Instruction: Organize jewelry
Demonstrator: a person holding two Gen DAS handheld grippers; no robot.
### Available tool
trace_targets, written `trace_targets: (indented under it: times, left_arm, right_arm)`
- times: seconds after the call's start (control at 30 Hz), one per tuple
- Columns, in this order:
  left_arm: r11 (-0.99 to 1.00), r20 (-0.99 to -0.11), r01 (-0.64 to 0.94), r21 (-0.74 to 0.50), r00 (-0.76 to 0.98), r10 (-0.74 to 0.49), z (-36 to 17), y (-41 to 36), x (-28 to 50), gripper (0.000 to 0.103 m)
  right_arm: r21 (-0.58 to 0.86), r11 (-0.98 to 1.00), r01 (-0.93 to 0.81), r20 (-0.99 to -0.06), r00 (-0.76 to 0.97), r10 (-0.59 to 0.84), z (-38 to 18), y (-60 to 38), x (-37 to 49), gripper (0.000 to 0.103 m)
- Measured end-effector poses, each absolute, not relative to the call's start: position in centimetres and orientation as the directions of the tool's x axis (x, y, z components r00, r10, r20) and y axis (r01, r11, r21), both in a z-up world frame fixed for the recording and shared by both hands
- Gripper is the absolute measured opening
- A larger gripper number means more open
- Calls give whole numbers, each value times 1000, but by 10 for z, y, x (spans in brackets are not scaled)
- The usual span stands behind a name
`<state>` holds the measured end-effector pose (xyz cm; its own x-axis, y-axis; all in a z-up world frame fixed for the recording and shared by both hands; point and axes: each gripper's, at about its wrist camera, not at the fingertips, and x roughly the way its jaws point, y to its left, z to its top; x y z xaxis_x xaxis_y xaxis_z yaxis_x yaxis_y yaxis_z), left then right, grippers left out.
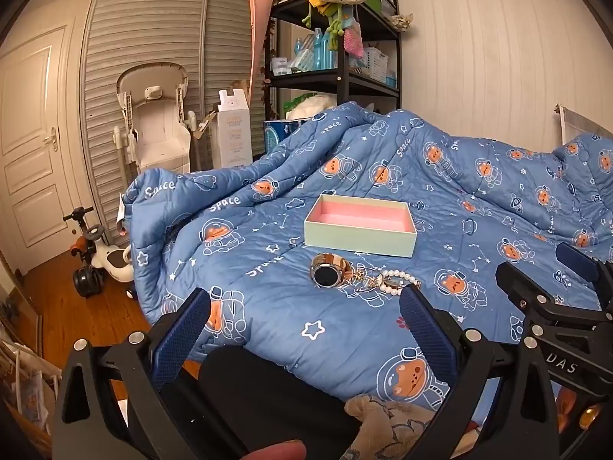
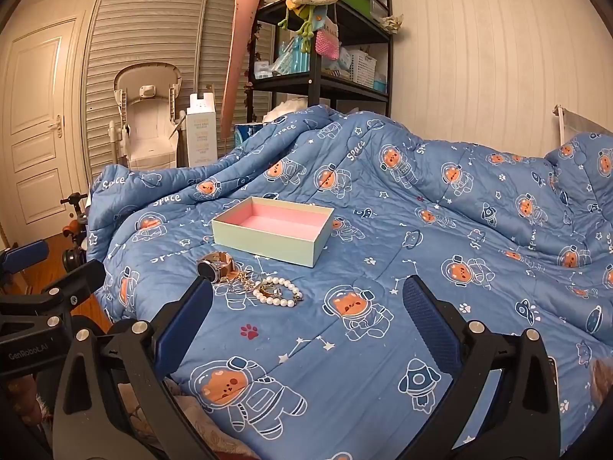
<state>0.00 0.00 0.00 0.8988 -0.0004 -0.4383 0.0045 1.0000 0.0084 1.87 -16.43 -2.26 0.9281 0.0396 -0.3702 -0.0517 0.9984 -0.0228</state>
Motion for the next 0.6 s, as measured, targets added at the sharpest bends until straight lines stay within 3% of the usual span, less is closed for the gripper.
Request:
trace_targets:
  times: [0.6]
  left_arm:
    - [1000,-442,5,7,897,-1,0,0,0,97]
  right_arm:
    - [-23,998,-52,-371,928,40,-24,-164,19,98]
